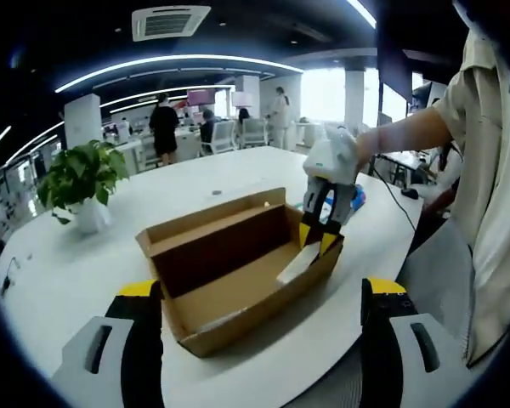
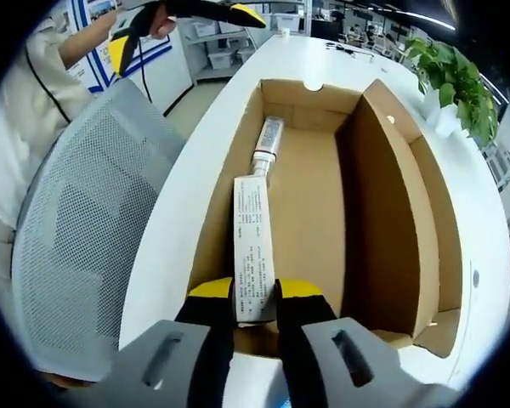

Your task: Operate the shoe box by opening the lid, removing the specified soft item, and placing it in the target area until the item is outside and the box remains undamaged.

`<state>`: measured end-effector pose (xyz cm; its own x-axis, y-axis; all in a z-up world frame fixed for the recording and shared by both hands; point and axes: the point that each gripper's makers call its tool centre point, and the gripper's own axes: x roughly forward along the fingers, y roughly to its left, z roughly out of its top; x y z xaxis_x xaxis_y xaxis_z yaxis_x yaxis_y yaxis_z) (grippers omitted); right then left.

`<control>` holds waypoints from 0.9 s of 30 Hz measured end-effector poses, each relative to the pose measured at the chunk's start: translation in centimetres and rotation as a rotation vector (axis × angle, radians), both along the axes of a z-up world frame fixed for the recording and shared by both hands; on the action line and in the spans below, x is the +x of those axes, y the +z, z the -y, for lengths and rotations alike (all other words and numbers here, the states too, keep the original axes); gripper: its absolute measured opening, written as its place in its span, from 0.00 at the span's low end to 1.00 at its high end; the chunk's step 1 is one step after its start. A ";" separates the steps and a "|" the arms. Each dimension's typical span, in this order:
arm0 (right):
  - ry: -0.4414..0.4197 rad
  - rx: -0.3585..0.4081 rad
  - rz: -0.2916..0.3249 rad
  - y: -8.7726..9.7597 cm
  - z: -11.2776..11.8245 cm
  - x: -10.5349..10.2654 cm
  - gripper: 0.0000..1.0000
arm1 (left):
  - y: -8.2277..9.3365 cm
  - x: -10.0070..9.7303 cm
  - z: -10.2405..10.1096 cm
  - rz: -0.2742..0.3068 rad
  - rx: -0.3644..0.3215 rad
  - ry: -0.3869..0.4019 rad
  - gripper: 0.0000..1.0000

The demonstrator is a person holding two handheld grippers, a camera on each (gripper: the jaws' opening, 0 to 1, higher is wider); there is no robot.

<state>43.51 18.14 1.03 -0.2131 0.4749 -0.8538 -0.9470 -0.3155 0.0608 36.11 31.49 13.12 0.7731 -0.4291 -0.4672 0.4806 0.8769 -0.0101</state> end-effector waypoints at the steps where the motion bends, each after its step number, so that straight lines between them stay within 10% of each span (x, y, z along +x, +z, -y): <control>1: 0.003 0.003 0.004 0.0 0.0 0.0 0.16 | 0.0 0.0 0.0 0.003 -0.001 0.001 1.00; 27: -0.034 0.131 0.035 5.1 -1.0 0.5 0.14 | 0.1 -0.4 -0.5 0.017 -0.005 0.008 1.00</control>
<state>44.01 19.15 6.13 -0.1657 0.5897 -0.7904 -0.9582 -0.2859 -0.0125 35.70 32.00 13.23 0.7844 -0.4254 -0.4515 0.4737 0.8807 -0.0067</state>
